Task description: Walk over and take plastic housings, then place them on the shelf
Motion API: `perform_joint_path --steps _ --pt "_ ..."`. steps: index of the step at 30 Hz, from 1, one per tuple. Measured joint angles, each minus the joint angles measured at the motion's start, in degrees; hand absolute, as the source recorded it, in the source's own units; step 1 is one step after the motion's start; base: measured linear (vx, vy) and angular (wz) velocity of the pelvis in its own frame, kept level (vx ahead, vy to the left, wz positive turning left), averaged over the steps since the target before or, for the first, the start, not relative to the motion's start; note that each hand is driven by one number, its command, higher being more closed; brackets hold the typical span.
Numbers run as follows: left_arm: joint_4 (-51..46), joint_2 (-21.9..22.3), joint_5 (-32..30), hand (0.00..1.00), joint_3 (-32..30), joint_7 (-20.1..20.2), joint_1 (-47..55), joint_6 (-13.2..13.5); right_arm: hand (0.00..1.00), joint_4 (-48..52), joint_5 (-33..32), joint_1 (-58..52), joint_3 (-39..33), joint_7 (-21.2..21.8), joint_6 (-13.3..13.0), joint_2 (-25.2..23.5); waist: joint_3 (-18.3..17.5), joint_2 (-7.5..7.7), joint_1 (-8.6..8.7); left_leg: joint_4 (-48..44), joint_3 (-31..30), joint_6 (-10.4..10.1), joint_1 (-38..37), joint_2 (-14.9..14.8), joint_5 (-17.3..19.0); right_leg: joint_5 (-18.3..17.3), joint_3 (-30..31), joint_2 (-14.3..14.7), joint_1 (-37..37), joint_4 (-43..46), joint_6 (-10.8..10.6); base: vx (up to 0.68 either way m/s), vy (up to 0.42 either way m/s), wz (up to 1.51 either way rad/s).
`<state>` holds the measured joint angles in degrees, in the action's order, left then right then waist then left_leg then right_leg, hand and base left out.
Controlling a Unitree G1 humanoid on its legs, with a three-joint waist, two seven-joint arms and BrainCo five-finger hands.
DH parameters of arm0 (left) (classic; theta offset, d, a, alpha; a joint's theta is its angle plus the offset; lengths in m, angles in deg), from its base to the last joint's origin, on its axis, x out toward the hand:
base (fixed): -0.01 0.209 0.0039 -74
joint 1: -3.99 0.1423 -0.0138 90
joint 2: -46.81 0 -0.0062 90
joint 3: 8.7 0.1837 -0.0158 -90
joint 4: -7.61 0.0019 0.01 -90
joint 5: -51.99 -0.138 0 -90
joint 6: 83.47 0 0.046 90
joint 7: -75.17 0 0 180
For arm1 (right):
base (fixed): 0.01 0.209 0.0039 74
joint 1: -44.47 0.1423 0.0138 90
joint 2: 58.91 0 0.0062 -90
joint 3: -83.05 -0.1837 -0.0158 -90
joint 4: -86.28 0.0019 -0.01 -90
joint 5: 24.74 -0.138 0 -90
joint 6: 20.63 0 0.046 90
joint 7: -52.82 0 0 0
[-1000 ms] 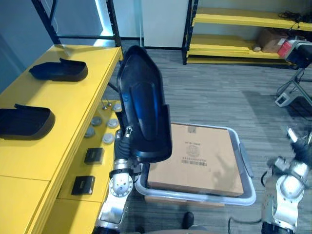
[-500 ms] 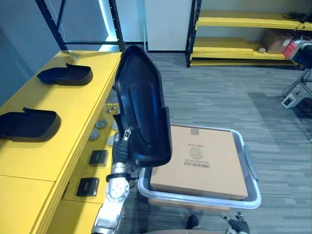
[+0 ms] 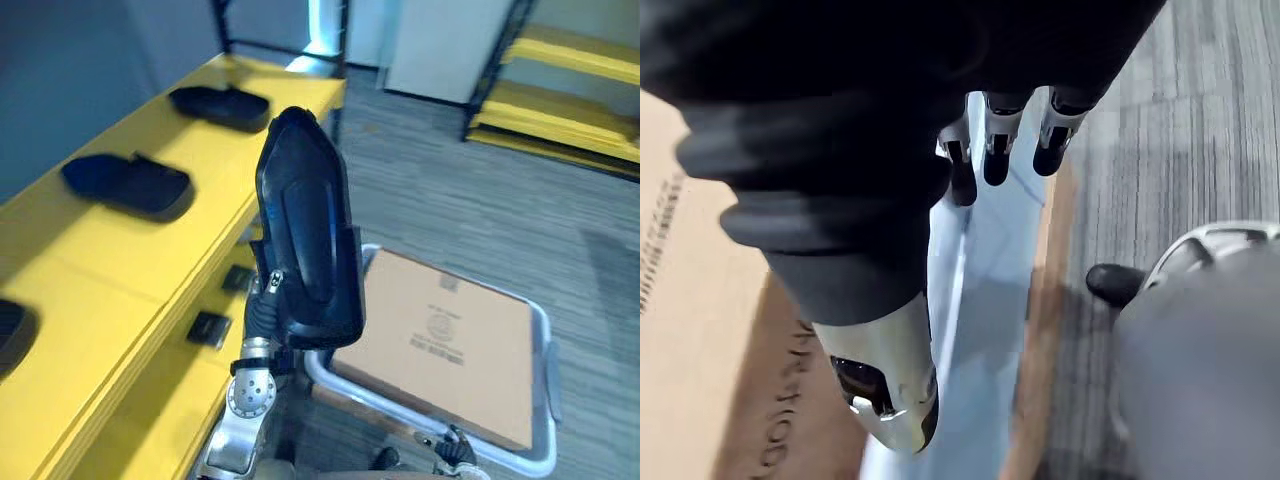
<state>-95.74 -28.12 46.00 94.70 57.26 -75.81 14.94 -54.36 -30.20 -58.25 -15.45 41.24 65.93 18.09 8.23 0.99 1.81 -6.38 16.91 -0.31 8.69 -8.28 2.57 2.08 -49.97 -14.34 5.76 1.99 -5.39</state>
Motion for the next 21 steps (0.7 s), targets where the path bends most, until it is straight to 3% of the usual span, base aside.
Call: perform_joint_path --steps 1,3,4,5,6,10,11,12,13,14,15,16,19,20,21 --pt "0.0 0.3 0.2 1.00 0.2 0.1 0.0 0.3 0.00 0.0 0.3 -0.4 0.0 -0.1 0.0 0.0 -0.1 -0.08 0.02 -0.7 2.5 0.7 0.7 -0.7 0.5 -0.2 -1.4 -0.1 0.3 0.4 -0.2 -0.01 0.192 1.25" --pt "0.0 0.2 1.0 1.00 1.9 0.4 -0.5 1.0 0.00 -0.6 0.5 -0.9 -0.2 -1.0 -0.1 0.1 -0.4 0.78 0.71 -7.3 8.8 5.2 2.8 -1.6 3.5 -0.7 -6.5 -3.0 1.0 0.2 -0.9 0.00 0.122 0.99" --pt "0.0 0.2 1.1 1.00 2.6 0.4 -0.4 1.2 0.00 -0.7 0.5 -1.0 -0.2 -1.2 -0.1 0.4 -0.6 0.34 0.58 -10.0 9.5 5.6 3.4 -2.3 3.6 -1.1 -7.0 -2.9 1.1 1.4 -1.5 0.06 0.124 0.60" --pt "0.5 0.5 1.6 1.00 4.3 0.4 -0.1 1.6 0.00 -1.3 0.5 -1.2 -0.2 -1.2 -0.1 1.2 -1.2 -0.77 1.09 -9.4 8.8 0.2 2.7 -2.5 2.6 -1.5 -8.1 -3.0 1.8 3.1 -2.2 0.08 0.208 0.88" --pt "1.3 -0.2 1.9 1.00 5.5 0.6 -0.8 1.6 0.00 -2.4 0.5 -1.1 -0.2 -1.2 0.0 1.0 -2.0 0.18 1.47 -6.7 6.5 1.0 2.5 0.2 1.6 -1.6 -9.1 -4.4 2.1 3.4 -2.4 0.09 0.216 0.95" --pt "1.5 -0.5 2.0 1.00 6.8 0.7 -2.0 1.6 0.00 -4.5 0.5 -0.1 -0.7 -2.2 0.3 1.0 -2.6 0.71 0.84 -6.0 2.7 2.5 3.6 4.9 1.0 -1.7 -11.0 -7.1 3.3 5.1 -1.2 0.08 0.170 0.75" --pt "1.6 -0.5 2.0 1.00 7.2 0.8 -2.4 1.6 0.00 -4.1 0.5 -0.1 -0.7 -2.2 0.5 1.0 -2.6 0.48 0.75 -6.2 1.1 3.1 3.6 5.9 1.5 -3.4 -7.2 -8.7 2.6 9.5 4.7 0.13 0.179 0.83" --pt "2.3 -0.6 2.0 1.00 7.6 1.1 -2.7 1.6 0.00 -3.9 0.5 -0.2 -0.7 -1.9 0.5 1.0 -2.8 -0.11 0.92 -5.3 -1.2 3.3 2.6 6.8 1.5 -3.0 2.8 -10.9 -0.3 17.5 10.2 0.11 0.139 0.93" --pt "2.7 -0.7 2.0 1.00 8.5 1.3 -2.7 1.6 0.00 -3.6 0.5 -0.1 -0.6 -1.5 0.4 0.9 -3.2 -0.68 0.99 -4.8 -2.7 3.5 2.3 6.7 1.7 -5.8 10.0 -10.1 -2.4 20.3 9.5 0.12 0.061 1.01" --pt "3.1 -1.2 2.0 1.00 8.7 1.3 -2.8 1.8 0.00 -3.3 1.2 -0.1 0.0 -0.5 0.2 0.8 -3.4 -1.29 1.74 -4.0 -5.1 3.5 2.1 6.4 1.6 -10.8 19.7 -7.0 -4.6 21.3 6.7 0.08 -0.059 1.03" --pt "3.8 -1.5 1.9 1.00 8.5 1.2 -3.0 2.1 0.00 -2.6 1.5 0.7 1.1 0.7 0.2 0.9 -3.3 -0.85 2.10 -2.7 -7.6 3.9 0.9 7.0 1.5 -15.2 28.1 -3.0 -6.9 22.0 6.5 0.14 -0.074 1.20" --pt "5.2 -1.5 1.9 1.00 8.2 0.7 -3.0 2.1 0.00 -2.5 1.6 1.1 1.8 0.7 0.3 0.9 -3.2 -0.62 2.07 -1.7 -9.6 3.7 -0.8 7.4 1.4 -17.5 32.7 0.1 -9.0 22.8 6.6 0.12 -0.060 1.01" --pt "7.6 -1.5 1.9 1.00 8.3 0.3 -3.0 2.1 0.00 -0.7 1.5 1.1 2.2 0.8 0.2 1.3 -2.7 -1.39 2.41 -1.9 -15.5 2.8 -3.6 7.3 2.1 -18.8 40.2 6.7 -16.2 26.8 6.2 0.14 -0.075 1.01" --pt "7.6 -1.5 1.9 1.00 8.4 0.3 -3.0 2.1 0.00 0.0 1.5 1.0 2.6 0.7 0.2 1.4 -2.7 -1.37 2.60 -2.2 -16.5 2.4 -3.7 7.3 2.4 -18.7 42.0 7.7 -17.7 27.3 5.9 0.15 -0.179 1.31" --pt "7.5 -1.4 2.0 1.00 8.5 0.2 -3.0 2.1 0.00 1.0 1.5 1.0 2.9 0.8 0.2 1.3 -2.7 -0.99 2.70 -3.8 -19.4 1.1 -3.3 7.4 3.3 -17.8 46.8 9.2 -20.1 26.3 4.7 0.10 -0.187 1.08"
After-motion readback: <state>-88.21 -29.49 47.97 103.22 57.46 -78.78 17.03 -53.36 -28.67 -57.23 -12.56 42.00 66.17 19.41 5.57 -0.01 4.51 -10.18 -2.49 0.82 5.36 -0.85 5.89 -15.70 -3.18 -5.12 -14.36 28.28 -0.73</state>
